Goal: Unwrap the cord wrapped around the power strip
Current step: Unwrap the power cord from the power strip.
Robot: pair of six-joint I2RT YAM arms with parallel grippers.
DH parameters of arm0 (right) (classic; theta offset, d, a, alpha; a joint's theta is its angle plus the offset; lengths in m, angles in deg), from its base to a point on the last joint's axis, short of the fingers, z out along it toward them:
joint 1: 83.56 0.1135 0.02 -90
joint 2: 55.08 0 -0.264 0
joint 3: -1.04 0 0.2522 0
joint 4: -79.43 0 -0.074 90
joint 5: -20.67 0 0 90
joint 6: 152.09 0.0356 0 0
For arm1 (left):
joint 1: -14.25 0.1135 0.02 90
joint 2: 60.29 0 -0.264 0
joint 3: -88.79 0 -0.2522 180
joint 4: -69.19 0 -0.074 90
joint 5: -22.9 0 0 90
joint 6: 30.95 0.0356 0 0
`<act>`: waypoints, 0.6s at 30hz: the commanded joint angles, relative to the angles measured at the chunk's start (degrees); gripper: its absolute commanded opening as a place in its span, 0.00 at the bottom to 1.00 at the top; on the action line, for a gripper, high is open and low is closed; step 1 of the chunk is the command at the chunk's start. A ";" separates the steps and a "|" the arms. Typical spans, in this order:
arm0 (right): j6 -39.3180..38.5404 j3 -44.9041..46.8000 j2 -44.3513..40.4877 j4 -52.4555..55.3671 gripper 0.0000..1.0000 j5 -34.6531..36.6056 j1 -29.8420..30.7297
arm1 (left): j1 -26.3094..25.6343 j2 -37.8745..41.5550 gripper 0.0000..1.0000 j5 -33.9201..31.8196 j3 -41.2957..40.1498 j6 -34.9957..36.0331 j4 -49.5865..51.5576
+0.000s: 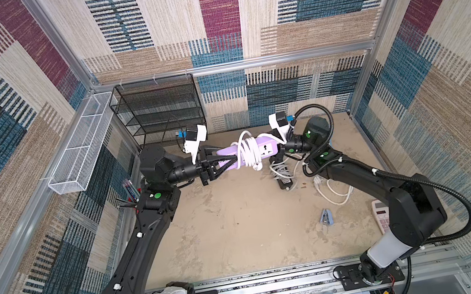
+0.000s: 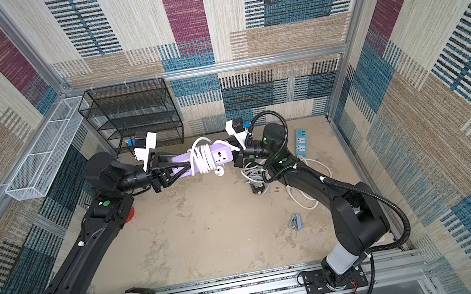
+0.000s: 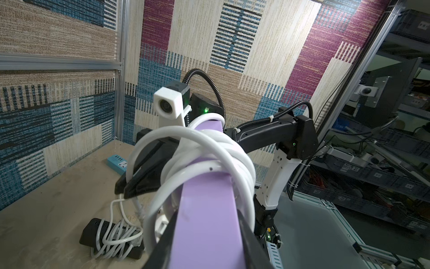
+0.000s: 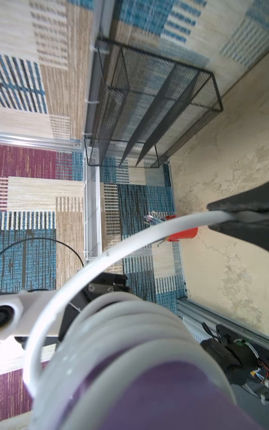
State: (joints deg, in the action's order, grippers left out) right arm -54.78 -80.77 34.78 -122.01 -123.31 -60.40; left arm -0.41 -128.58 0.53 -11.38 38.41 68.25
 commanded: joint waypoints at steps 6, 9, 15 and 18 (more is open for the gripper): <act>-9.81 -10.81 -4.09 16.06 0.00 5.64 -3.81 | -0.92 -0.40 0.00 -1.98 1.94 10.42 8.99; -13.61 -11.87 -7.66 21.11 0.00 8.43 -4.04 | -0.97 -0.93 0.00 -5.88 3.37 15.10 15.37; -15.30 -4.62 -18.16 26.39 0.00 11.89 -4.01 | -0.92 -0.22 0.00 -16.29 3.04 18.38 18.02; -13.95 1.57 -24.01 27.00 0.00 12.58 -4.00 | -0.90 0.26 0.00 -21.91 3.02 19.15 18.15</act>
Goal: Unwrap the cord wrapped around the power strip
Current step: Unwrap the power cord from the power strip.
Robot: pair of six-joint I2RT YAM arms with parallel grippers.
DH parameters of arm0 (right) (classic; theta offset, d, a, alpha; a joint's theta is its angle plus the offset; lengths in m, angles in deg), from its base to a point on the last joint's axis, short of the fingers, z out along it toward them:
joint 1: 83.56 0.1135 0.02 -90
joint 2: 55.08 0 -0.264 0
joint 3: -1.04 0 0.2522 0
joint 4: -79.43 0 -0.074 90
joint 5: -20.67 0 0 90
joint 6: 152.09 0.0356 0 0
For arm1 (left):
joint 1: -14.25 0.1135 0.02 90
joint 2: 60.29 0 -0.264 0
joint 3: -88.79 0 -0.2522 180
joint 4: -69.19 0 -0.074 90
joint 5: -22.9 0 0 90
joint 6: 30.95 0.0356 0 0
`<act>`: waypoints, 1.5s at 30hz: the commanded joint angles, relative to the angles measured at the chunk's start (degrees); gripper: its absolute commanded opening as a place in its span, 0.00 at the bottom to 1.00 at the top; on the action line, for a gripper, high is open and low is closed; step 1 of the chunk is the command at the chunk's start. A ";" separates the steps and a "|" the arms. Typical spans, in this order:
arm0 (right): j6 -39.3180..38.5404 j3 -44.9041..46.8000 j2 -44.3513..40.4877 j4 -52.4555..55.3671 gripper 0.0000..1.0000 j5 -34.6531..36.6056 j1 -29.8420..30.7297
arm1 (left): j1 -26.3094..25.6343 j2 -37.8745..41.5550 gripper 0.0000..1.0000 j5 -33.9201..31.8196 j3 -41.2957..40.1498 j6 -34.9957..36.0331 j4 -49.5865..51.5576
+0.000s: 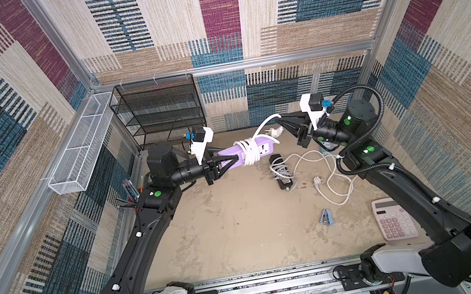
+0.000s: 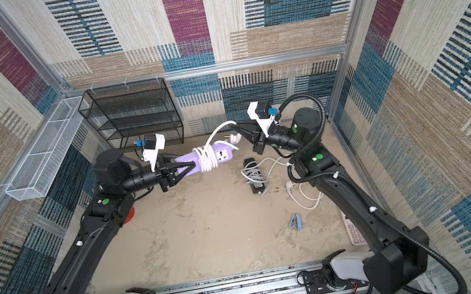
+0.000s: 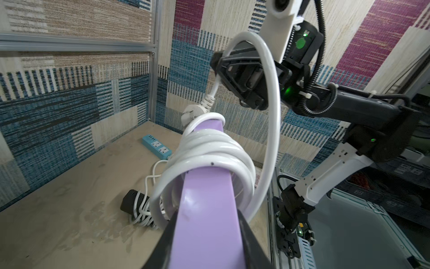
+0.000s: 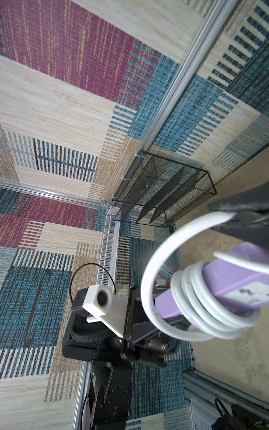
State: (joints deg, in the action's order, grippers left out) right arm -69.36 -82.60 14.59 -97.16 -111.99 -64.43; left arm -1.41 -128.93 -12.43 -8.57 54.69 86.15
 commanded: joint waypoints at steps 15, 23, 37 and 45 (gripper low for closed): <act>12.67 26.75 -7.71 -10.64 0.00 -2.70 1.30 | -0.20 0.41 0.00 -15.54 6.19 0.13 -2.26; 16.46 27.24 5.08 -23.13 0.00 -1.99 1.42 | -4.46 0.85 0.00 -8.08 6.82 -4.08 -4.38; 11.15 9.34 16.12 -18.83 0.00 1.03 0.12 | -8.84 9.41 0.00 -4.75 -7.53 -9.03 -4.34; 4.72 -1.19 11.86 -7.41 0.00 4.23 -0.68 | -8.82 12.59 0.00 -8.70 -15.64 -8.11 -3.03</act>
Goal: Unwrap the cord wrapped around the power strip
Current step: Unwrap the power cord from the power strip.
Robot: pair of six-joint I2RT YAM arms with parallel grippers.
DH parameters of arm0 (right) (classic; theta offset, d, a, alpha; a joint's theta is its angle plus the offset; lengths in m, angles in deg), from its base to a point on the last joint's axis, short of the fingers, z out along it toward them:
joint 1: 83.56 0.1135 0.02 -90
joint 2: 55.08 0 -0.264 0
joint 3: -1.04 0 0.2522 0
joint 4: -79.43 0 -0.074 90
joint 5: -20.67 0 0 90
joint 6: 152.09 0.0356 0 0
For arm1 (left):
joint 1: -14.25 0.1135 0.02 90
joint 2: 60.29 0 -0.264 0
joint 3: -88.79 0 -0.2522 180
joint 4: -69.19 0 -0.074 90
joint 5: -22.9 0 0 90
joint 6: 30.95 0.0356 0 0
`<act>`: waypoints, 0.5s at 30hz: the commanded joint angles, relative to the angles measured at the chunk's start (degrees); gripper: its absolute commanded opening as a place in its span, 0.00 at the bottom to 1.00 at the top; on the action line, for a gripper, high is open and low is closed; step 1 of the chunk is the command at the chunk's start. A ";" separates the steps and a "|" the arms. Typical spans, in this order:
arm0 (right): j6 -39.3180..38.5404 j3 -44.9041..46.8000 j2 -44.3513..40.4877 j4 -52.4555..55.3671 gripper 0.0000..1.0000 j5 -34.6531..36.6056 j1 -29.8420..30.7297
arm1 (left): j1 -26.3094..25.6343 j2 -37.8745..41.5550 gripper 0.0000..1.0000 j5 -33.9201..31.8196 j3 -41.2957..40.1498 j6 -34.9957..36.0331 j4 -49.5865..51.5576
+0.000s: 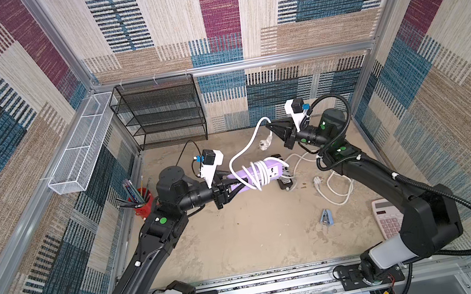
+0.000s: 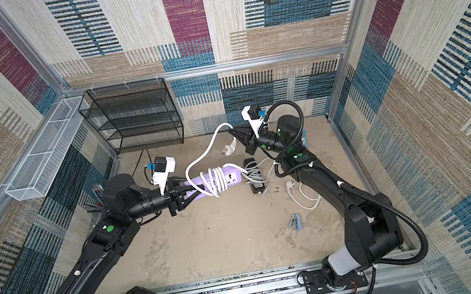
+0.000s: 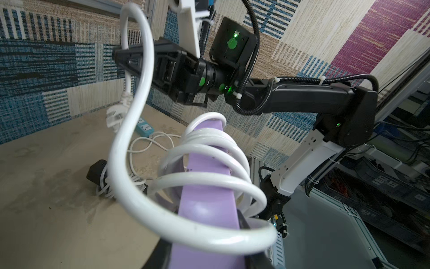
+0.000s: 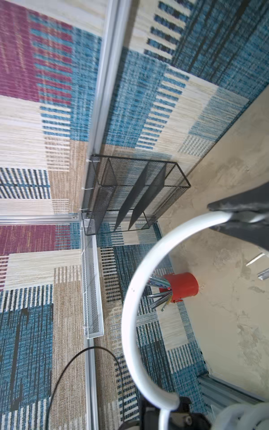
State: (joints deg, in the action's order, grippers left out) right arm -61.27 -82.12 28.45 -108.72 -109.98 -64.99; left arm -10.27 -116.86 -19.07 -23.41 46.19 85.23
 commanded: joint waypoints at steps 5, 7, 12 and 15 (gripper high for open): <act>-6.55 -2.77 -9.05 10.80 0.00 5.43 -0.67 | 0.02 -1.20 0.00 -7.48 -0.41 4.03 0.79; -7.51 -2.75 -12.30 14.42 0.00 7.28 -0.79 | 0.09 -2.30 0.00 -11.24 0.81 5.71 1.84; -7.18 0.83 -20.43 21.07 0.00 12.12 -0.74 | 0.45 -5.76 0.00 -20.17 5.72 9.09 2.12; -5.39 3.94 -24.67 23.96 0.00 15.12 -0.73 | 0.78 -8.14 0.00 -24.31 9.60 10.78 2.11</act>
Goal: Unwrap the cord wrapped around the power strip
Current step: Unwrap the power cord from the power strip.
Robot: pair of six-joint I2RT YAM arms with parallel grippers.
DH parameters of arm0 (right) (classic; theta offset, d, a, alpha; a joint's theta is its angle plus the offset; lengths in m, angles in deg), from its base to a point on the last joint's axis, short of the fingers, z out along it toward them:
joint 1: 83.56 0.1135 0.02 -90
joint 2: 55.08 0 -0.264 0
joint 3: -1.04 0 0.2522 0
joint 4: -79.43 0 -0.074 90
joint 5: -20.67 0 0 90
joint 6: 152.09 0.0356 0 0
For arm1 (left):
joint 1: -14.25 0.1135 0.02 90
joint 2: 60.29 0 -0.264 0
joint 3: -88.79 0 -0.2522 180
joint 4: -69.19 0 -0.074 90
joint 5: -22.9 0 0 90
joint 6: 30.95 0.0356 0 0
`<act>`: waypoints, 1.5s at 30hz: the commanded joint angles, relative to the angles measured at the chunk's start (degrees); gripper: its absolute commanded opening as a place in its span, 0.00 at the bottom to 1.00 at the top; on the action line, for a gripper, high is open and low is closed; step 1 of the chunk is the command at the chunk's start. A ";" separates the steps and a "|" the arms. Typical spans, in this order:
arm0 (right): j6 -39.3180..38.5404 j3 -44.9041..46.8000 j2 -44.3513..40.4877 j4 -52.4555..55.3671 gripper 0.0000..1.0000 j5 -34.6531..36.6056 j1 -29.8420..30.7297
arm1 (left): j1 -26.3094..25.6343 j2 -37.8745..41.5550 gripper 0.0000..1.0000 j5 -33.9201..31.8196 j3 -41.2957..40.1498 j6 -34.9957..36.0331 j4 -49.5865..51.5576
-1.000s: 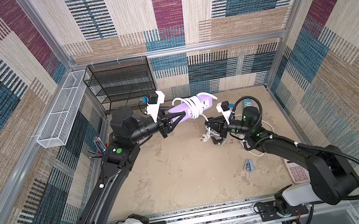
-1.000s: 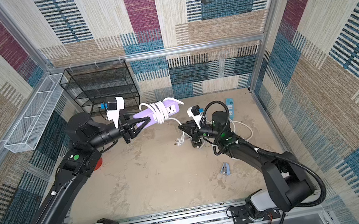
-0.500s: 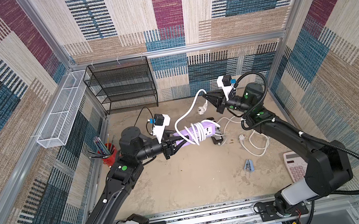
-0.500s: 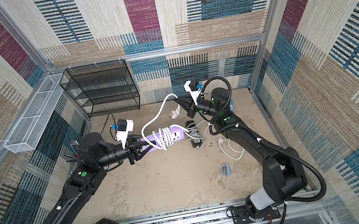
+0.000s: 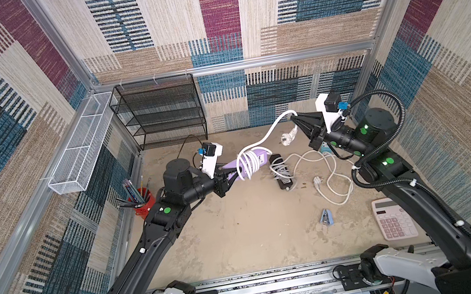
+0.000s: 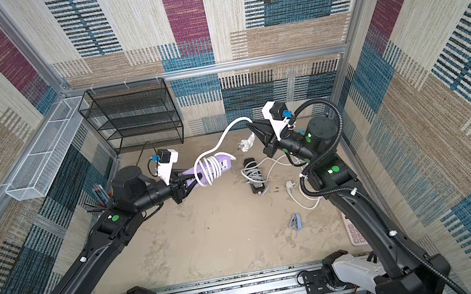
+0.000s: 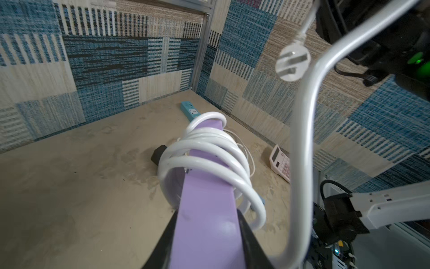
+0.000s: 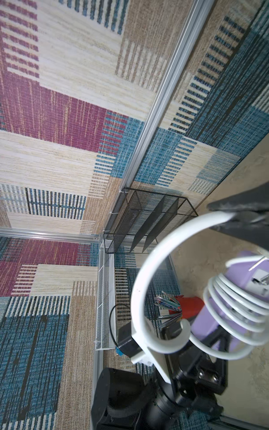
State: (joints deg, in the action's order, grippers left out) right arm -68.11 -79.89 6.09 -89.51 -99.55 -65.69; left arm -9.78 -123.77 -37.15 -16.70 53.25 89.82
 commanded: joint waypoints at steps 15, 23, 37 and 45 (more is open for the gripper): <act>17.80 26.08 -8.01 8.34 0.00 17.91 -0.05 | 0.59 -2.01 0.00 -18.12 4.85 10.40 -13.96; 25.48 32.64 -2.93 8.98 0.00 22.62 -0.07 | 1.20 0.55 0.00 -18.31 0.23 9.99 -19.82; 35.69 39.14 11.07 4.33 0.00 26.89 -0.02 | 1.37 0.51 0.00 -15.05 -2.00 7.35 -24.53; 37.49 38.94 18.79 1.73 0.00 27.61 0.04 | 1.42 -0.52 0.00 -12.73 -3.06 5.30 -26.88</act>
State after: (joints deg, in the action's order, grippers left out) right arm -32.68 -40.84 23.75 -88.02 -74.74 -65.61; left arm -8.52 -124.34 -49.39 -19.67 60.18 73.58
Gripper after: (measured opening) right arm 0.090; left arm 0.343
